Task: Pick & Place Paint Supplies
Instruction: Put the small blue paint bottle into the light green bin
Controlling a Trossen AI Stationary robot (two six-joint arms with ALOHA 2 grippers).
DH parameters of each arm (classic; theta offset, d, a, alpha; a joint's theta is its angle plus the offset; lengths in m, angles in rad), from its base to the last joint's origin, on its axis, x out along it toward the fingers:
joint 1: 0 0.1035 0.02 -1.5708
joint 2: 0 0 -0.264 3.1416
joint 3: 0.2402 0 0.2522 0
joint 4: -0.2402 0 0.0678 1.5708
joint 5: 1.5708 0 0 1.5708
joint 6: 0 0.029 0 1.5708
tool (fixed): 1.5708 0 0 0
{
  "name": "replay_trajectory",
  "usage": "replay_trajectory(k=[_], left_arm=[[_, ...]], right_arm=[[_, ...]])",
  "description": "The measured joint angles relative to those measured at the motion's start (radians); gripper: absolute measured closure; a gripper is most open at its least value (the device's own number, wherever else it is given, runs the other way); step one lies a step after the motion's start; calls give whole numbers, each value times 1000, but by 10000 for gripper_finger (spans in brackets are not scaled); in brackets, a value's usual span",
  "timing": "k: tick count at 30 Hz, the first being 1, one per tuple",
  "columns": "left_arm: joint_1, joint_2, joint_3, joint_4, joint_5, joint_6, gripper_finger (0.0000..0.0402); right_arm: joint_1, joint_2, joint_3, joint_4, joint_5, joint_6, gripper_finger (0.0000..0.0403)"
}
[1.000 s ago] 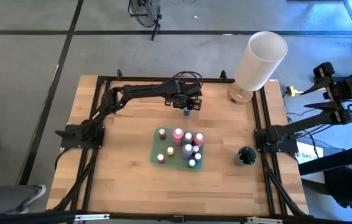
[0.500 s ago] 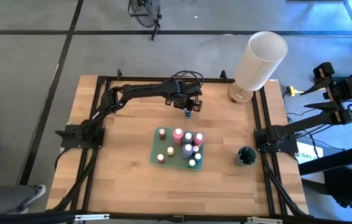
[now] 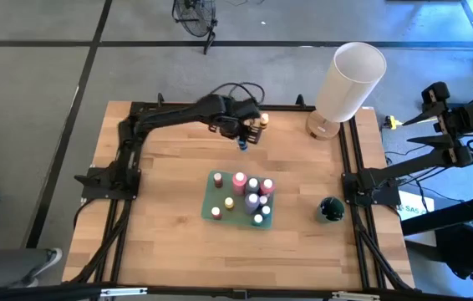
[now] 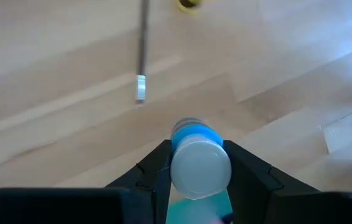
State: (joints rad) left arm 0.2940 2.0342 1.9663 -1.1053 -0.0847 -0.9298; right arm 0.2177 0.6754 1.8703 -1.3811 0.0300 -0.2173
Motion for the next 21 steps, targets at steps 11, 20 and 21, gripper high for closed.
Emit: replay_trajectory(k=[11,20,21], left_arm=[[-156,-273,2,-281,-256,-189,285],[-382,-267,3,-462,-340,-408,285],[-402,-257,3,-465,-342,-419,285]], right_arm=[[0,0,0,17,3,-8,225],[0,0,0,65,3,-8,225],[0,0,0,65,3,-8,225]])
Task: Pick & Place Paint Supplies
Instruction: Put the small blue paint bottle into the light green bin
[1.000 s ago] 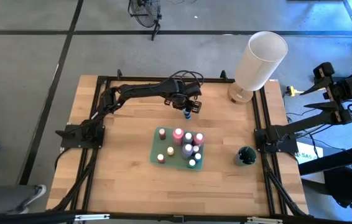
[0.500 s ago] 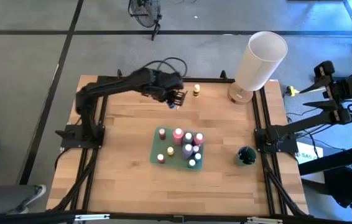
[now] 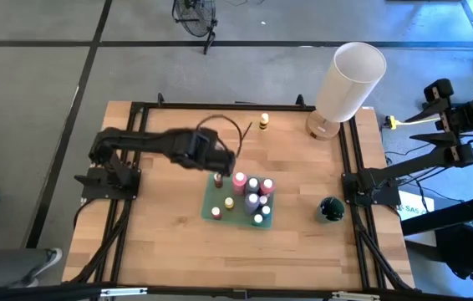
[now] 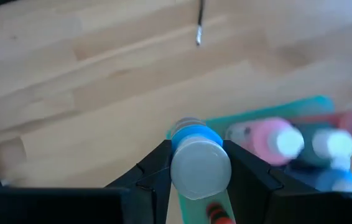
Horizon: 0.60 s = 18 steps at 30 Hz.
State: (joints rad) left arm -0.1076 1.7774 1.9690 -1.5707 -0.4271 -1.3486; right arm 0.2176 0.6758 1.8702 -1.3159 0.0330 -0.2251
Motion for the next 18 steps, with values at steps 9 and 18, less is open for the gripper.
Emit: replay_trajectory(k=[9,18], left_arm=[[-156,26,-1,0,59,-39,285],[-232,71,-1,2,20,-29,285]], right_arm=[[0,17,-29,63,-15,156,225],[0,46,-114,176,-19,352,225]])
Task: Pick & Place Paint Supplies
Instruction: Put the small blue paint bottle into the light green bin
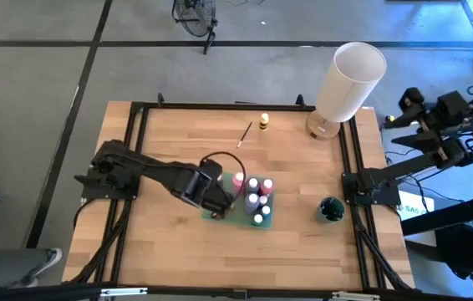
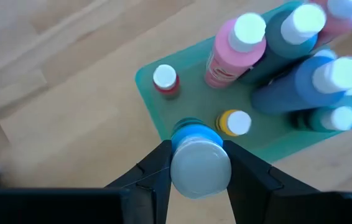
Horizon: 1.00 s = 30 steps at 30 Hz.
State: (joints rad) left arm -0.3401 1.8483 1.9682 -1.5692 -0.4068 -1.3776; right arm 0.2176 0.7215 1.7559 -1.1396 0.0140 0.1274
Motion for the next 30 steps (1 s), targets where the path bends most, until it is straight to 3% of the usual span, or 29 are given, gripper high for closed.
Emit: replay_trajectory(k=[2,8,13,23,30], left_arm=[[6,19,0,0,0,42,285],[37,91,-1,23,-8,174,285],[50,118,-8,63,13,181,285],[45,114,-107,135,92,92,285],[67,114,-160,180,90,88,285]], right_arm=[[0,9,-24,46,-68,30,225],[0,46,-89,285,-414,93,225],[0,70,-127,395,-563,168,225],[0,72,-187,426,-592,208,225],[0,72,-187,429,-592,206,225]])
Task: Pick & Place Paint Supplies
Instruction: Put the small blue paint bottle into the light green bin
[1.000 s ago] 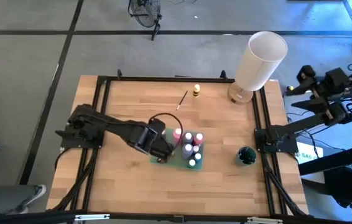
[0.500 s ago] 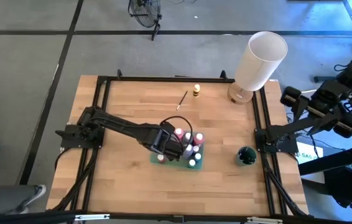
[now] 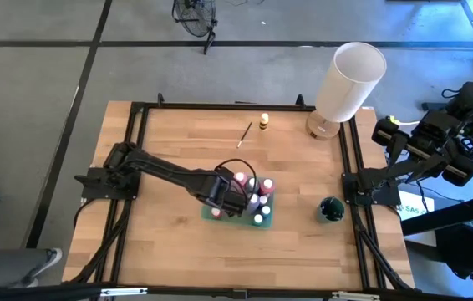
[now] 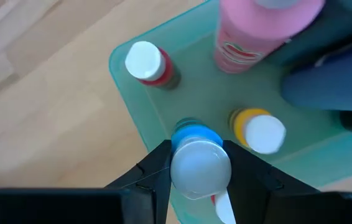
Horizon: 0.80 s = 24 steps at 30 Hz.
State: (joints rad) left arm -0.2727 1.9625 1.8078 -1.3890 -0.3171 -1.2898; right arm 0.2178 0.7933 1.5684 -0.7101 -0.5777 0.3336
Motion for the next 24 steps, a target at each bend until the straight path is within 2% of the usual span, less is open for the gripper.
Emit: replay_trajectory(k=[16,24], left_arm=[[27,-8,-177,211,35,19,285],[27,-7,-216,283,67,20,285]], right_arm=[[0,0,0,-4,0,1,225],[0,0,0,-4,0,0,225]])
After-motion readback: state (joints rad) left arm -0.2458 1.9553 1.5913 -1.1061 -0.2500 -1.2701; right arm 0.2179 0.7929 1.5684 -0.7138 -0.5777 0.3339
